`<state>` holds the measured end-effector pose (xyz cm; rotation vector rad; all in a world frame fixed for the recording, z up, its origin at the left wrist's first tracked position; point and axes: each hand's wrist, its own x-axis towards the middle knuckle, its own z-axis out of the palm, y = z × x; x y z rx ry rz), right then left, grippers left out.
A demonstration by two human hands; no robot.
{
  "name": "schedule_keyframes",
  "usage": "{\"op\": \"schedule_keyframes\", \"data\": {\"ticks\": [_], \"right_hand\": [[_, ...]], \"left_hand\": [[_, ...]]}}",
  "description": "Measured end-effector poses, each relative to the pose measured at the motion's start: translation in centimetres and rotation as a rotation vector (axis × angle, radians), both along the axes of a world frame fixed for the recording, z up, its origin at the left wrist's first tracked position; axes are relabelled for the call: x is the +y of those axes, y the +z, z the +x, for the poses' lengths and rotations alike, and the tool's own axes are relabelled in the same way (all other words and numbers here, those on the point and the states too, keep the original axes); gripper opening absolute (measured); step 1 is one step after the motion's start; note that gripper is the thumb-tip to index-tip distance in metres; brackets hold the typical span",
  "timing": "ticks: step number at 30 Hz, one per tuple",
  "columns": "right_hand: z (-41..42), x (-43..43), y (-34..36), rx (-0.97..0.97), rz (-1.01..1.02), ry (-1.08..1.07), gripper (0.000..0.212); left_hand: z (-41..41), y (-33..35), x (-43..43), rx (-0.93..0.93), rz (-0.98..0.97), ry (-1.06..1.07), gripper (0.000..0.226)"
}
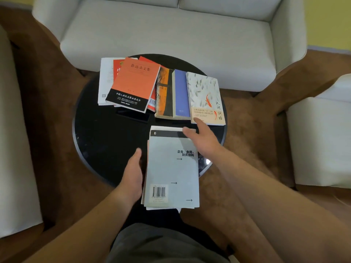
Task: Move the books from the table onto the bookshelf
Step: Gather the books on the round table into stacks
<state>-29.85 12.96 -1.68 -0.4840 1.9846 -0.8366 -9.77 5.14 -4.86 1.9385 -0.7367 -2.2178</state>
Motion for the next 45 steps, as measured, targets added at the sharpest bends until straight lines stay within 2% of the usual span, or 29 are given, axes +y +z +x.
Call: {"op": "schedule_keyframes", "data": {"ticks": [2,4,6,8,11,13,19,23,29,38,45], "right_hand": [[-0.3,-2.0,0.5,0.305,0.051,0.345,0.06],[-0.1,-3.8,0.6,0.355,0.133,0.584,0.055],[0.1,-5.3,0.3,0.341,0.222,0.717,0.05],[-0.1,-6.7,0.4,0.351,0.306,0.816,0.06],[-0.7,-7.7,0.8,0.287,0.429,0.893,0.091],[-0.8,-7.8,0.9,0.225,0.445,0.879,0.096],[-1.0,-7.7,0.3,0.158,0.485,0.838,0.089],[-0.9,-8.6,0.0,0.063,0.534,0.799,0.079],[-1.7,-9.6,-1.1,-0.104,0.638,0.712,0.071],[-2.2,-9.4,-1.6,-0.151,0.642,0.586,0.065],[-2.4,-10.0,-1.7,-0.181,0.638,0.575,0.069]], "left_hand": [[3.3,-0.9,2.6,-0.182,0.011,0.107,0.053],[5.8,-2.1,4.7,-0.226,0.136,0.163,0.067],[6.6,-3.0,6.2,-0.109,0.369,0.22,0.08],[6.2,-2.9,6.7,0.089,0.508,0.251,0.082],[5.1,-3.5,7.1,0.223,0.49,0.37,0.077],[4.8,-3.6,7.0,0.225,0.454,0.386,0.07],[5.1,-2.7,7.5,0.217,0.415,0.38,0.053],[5.0,-1.9,9.1,0.211,0.409,0.44,0.062],[4.7,-1.8,9.2,0.362,0.517,0.482,0.068],[3.9,-0.8,7.7,0.406,0.538,0.556,0.078],[3.2,-1.3,7.6,0.484,0.541,0.569,0.067]]}}
